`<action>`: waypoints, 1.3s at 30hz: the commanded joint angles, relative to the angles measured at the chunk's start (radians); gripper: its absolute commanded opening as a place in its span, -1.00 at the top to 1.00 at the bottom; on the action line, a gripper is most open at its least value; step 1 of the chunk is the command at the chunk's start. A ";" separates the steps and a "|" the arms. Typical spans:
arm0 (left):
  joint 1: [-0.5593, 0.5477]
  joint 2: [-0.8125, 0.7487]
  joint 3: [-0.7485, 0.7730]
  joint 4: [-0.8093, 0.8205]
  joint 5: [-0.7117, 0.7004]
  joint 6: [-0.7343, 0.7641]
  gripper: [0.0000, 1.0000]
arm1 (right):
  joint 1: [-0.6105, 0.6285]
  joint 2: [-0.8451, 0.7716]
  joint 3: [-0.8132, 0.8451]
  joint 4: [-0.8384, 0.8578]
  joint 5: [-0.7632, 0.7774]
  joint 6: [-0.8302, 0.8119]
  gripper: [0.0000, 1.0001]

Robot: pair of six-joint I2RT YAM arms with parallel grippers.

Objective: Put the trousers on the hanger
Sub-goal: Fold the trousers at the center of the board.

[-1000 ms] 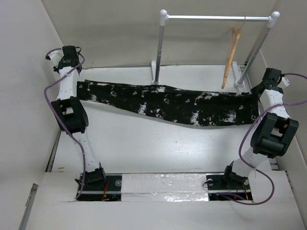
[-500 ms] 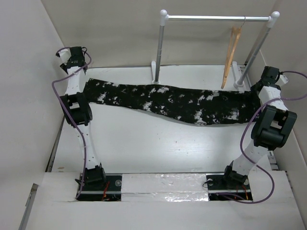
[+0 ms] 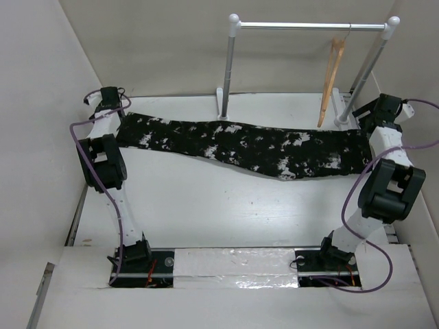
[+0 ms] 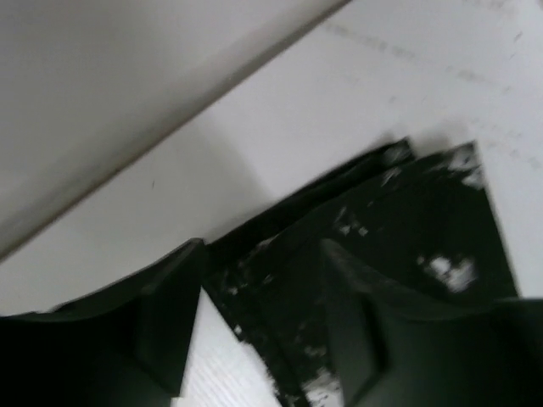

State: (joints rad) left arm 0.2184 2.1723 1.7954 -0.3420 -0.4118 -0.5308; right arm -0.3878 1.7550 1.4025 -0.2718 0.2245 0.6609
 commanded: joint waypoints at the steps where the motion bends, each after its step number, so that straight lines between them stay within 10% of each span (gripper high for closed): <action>1: 0.015 -0.111 -0.109 0.038 0.085 -0.034 -0.15 | 0.013 -0.203 -0.121 0.106 -0.036 0.055 -0.91; 9: 0.027 -0.135 -0.294 0.075 0.246 -0.040 -0.35 | 0.081 -0.580 -0.647 0.330 -0.102 0.098 -0.32; 14: 0.027 -0.118 -0.314 0.103 0.292 -0.066 -0.37 | 0.081 -0.753 -0.872 0.344 -0.090 0.082 0.95; 18: 0.027 -0.102 -0.309 0.121 0.304 -0.081 -0.36 | 0.000 -0.786 -0.962 0.335 -0.099 0.042 0.68; 20: 0.018 -0.095 -0.300 0.120 0.309 -0.089 -0.32 | -0.098 -0.758 -0.990 0.351 -0.198 0.040 -0.20; 23: 0.018 -0.098 -0.300 0.132 0.301 -0.092 -0.12 | -0.161 -0.677 -1.010 0.385 -0.290 0.034 -0.65; 28: 0.009 -0.115 -0.291 0.156 0.297 -0.077 0.62 | -0.186 -0.537 -0.944 0.437 -0.372 0.066 -0.56; 33: 0.009 -0.123 -0.297 0.176 0.280 -0.072 0.89 | -0.157 -0.393 -0.855 0.453 -0.370 0.101 -0.46; 39: 0.027 -0.140 -0.332 0.176 0.254 -0.064 1.00 | -0.108 -0.279 -0.772 0.474 -0.382 0.151 0.71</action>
State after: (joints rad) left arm 0.2314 2.0872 1.4944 -0.1780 -0.1337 -0.6071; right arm -0.5262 1.4406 0.5617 0.1493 -0.1402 0.7849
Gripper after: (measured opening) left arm 0.054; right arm 0.192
